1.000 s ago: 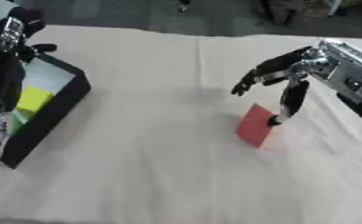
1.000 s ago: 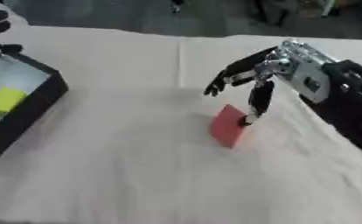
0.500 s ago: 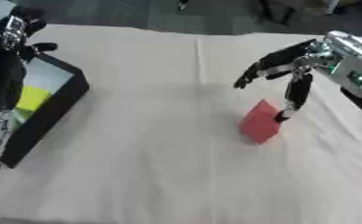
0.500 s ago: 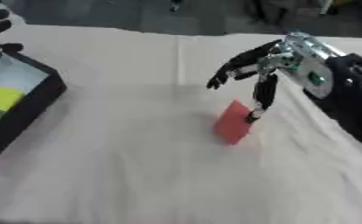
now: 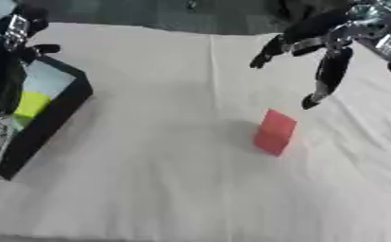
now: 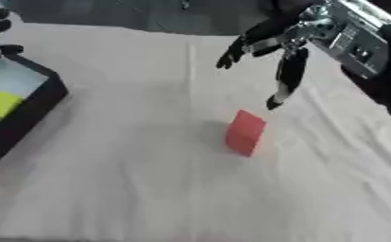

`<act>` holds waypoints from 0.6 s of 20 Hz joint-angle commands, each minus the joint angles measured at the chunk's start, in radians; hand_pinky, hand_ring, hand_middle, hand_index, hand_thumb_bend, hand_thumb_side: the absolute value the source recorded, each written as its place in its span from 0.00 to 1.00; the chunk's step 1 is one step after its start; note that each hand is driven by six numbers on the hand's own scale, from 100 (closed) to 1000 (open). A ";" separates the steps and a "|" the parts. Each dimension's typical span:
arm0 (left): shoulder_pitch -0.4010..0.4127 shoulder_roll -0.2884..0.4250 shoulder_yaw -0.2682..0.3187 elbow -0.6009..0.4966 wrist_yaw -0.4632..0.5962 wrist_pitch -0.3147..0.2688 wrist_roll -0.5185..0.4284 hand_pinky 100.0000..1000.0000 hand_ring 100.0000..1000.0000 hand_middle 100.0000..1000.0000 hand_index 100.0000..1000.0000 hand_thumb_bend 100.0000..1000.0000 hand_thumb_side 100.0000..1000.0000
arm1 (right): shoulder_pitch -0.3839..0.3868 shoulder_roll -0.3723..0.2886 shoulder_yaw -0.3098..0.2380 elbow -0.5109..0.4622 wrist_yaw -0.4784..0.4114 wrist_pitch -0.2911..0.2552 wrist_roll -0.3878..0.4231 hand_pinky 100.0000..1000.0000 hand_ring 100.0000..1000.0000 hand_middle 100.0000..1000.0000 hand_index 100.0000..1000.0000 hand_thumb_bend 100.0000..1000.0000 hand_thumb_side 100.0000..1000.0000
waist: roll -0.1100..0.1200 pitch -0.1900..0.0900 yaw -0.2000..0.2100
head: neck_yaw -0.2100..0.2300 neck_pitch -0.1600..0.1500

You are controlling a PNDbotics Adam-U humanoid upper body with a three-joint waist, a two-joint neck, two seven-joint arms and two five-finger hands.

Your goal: Pick up the objects with one hand, pass them to the other hand, and then place them into the box on the other side of the table.

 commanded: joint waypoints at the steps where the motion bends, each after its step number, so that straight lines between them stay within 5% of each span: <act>1: -0.012 0.033 0.011 -0.012 -0.003 0.000 0.001 0.72 0.93 0.83 0.76 0.00 0.72 | -0.009 -0.035 0.020 0.009 -0.014 -0.108 0.099 0.93 0.89 0.84 0.97 0.49 0.07 | -0.010 -0.025 0.001 | 0.000 0.006; 7: -0.014 0.034 0.012 -0.013 -0.003 0.000 0.003 0.72 0.93 0.83 0.76 0.00 0.72 | 0.005 -0.041 0.044 0.010 0.017 -0.157 0.099 0.93 0.90 0.85 0.97 0.55 0.06 | -0.009 -0.024 -0.001 | -0.002 0.006; 12: -0.016 0.030 0.009 -0.014 -0.002 0.001 0.002 0.72 0.93 0.83 0.76 0.00 0.72 | 0.011 -0.026 0.045 0.021 0.018 -0.177 0.099 0.93 0.89 0.84 0.96 0.48 0.09 | -0.008 -0.023 0.001 | -0.006 0.000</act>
